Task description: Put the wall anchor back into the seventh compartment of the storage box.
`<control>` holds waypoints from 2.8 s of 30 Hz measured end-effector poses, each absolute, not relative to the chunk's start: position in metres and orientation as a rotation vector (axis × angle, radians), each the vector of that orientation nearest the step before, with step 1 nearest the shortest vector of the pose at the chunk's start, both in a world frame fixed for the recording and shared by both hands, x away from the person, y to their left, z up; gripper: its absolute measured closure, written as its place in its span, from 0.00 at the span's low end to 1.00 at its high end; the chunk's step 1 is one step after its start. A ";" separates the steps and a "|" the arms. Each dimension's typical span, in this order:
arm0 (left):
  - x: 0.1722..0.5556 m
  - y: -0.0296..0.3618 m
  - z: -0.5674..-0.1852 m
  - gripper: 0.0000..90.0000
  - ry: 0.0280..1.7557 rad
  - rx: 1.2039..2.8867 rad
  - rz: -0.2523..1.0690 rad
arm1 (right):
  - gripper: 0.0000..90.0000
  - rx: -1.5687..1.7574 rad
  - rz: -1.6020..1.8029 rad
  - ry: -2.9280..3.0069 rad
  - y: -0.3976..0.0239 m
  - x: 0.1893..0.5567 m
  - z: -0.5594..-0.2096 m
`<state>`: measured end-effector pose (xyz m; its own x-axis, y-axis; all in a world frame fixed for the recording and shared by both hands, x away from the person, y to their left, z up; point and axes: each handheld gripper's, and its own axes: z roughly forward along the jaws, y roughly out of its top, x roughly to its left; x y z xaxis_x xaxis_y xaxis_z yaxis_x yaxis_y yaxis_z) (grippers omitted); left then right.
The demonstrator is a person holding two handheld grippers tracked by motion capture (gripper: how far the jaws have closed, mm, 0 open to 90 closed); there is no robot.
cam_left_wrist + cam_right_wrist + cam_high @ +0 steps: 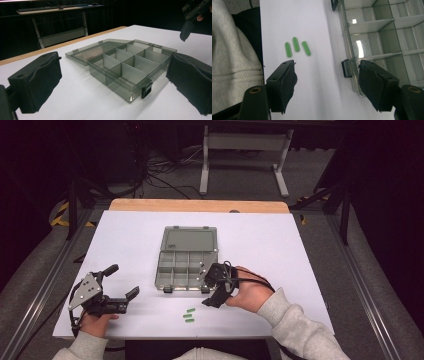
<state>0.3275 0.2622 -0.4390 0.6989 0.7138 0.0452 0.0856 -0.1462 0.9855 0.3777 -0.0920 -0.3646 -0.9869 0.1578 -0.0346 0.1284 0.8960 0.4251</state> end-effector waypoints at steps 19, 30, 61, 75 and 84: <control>0.328 0.262 -0.439 0.00 0.659 1.648 0.619 | 0.45 0.167 0.660 3.084 -0.061 0.373 -0.396; 0.328 0.262 -0.440 0.00 0.655 1.655 0.615 | 0.46 0.126 0.647 3.105 -0.048 0.374 -0.411; 0.329 0.261 -0.440 0.00 0.659 1.662 0.619 | 0.93 0.008 0.556 3.118 -0.038 0.377 -0.429; 0.329 0.261 -0.440 0.00 0.663 1.660 0.620 | 0.93 0.043 0.585 3.108 -0.042 0.380 -0.408; 0.329 0.261 -0.440 0.00 0.664 1.667 0.617 | 0.93 0.085 0.645 3.066 -0.048 0.389 -0.384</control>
<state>0.3289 0.2612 -0.4399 0.6986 0.7140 0.0460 0.0977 -0.1589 0.9825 0.3886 -0.0485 -0.3844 -0.9985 0.0547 0.0046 0.0519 0.9137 0.4030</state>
